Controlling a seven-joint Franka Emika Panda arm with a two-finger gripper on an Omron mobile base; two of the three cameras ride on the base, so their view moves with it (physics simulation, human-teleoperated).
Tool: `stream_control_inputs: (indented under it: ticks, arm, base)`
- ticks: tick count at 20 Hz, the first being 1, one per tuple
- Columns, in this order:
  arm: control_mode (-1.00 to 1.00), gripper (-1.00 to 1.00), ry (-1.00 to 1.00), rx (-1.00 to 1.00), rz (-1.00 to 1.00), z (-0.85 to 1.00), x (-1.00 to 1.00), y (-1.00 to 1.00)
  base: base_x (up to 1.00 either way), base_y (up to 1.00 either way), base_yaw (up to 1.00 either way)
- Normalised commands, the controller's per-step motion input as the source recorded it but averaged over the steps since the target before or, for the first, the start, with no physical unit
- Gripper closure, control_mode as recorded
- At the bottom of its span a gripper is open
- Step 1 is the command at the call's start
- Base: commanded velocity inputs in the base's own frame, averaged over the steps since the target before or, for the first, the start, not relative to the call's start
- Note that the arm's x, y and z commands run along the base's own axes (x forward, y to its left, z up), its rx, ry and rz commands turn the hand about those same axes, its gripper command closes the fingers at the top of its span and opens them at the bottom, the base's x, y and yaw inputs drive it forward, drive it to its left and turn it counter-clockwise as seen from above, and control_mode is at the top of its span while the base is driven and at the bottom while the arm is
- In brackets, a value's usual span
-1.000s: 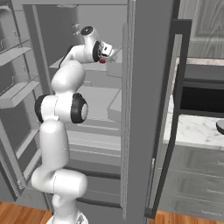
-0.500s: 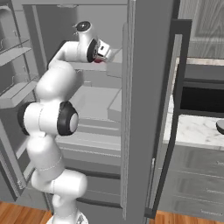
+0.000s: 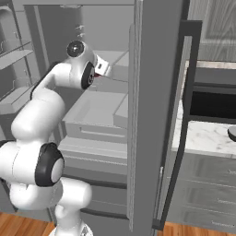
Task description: Take the steak from the fridge and place it on the digital scale on the counter by the fridge. Wait a few seconds for a reading, then move it to the plate on the dining counter.
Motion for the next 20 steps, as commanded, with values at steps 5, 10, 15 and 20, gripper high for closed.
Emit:
stream_control_inputs:
  ticks: [5, 10, 15, 20]
  arm:
    - [-1.0, 1.0, -0.04, 0.02, 0.0, 0.01, -1.0, 0.08]
    - [-1.0, 1.0, 0.01, 0.0, 0.0, 0.0, -1.0, 0.11]
    - [-1.0, 1.0, 0.13, 0.0, 0.0, -0.04, -1.0, 0.02]
    - [-1.0, 1.0, 0.21, 0.0, 0.0, -0.06, -0.89, 0.0]
  base:
    - [0.0, 0.0, 0.0]
    - [0.0, 0.0, 0.0]
    - [0.0, 0.0, 0.0]
    - [0.0, 0.0, 0.0]
